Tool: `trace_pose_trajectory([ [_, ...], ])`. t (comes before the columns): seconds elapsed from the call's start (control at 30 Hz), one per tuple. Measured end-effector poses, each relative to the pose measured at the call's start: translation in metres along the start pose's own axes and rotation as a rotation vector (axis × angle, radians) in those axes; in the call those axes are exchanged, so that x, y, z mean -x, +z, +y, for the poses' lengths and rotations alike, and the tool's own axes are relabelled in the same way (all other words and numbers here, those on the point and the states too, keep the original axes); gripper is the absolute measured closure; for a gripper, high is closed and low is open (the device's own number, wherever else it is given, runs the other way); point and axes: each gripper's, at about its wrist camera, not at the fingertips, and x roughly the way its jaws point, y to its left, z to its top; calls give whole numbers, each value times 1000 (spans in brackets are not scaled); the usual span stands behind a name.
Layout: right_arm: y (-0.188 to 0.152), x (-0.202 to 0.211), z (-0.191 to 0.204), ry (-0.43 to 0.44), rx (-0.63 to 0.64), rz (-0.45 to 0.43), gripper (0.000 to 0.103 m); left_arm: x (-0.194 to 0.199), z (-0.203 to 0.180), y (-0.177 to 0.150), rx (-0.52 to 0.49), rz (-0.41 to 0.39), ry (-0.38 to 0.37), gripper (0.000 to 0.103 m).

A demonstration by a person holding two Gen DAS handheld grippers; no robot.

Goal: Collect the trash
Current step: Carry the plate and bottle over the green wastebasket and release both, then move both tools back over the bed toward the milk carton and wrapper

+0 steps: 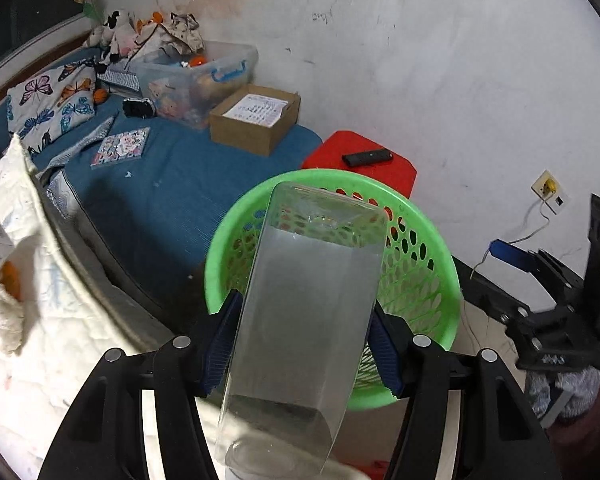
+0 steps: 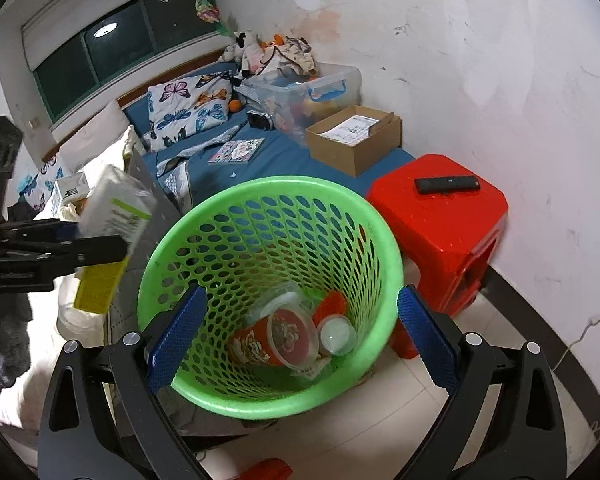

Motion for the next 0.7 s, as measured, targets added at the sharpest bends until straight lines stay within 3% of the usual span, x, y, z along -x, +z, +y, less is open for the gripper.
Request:
trace_pose_trajectory([
  [0.2,-3,1,-4,9,-11,5,8,-14,-1,-1,23,31,-15,45],
  [0.33,-3,2,-2,18,-6,1,8,-11,5,-2,47,19,-37,39],
  [0.43,-1,5,4,26,5,-5,8,2,6,-2,55,-13,-47,33],
  [0.7,3,8,30,64,50,-14,8,51,32,-19,119,-99,12,33],
])
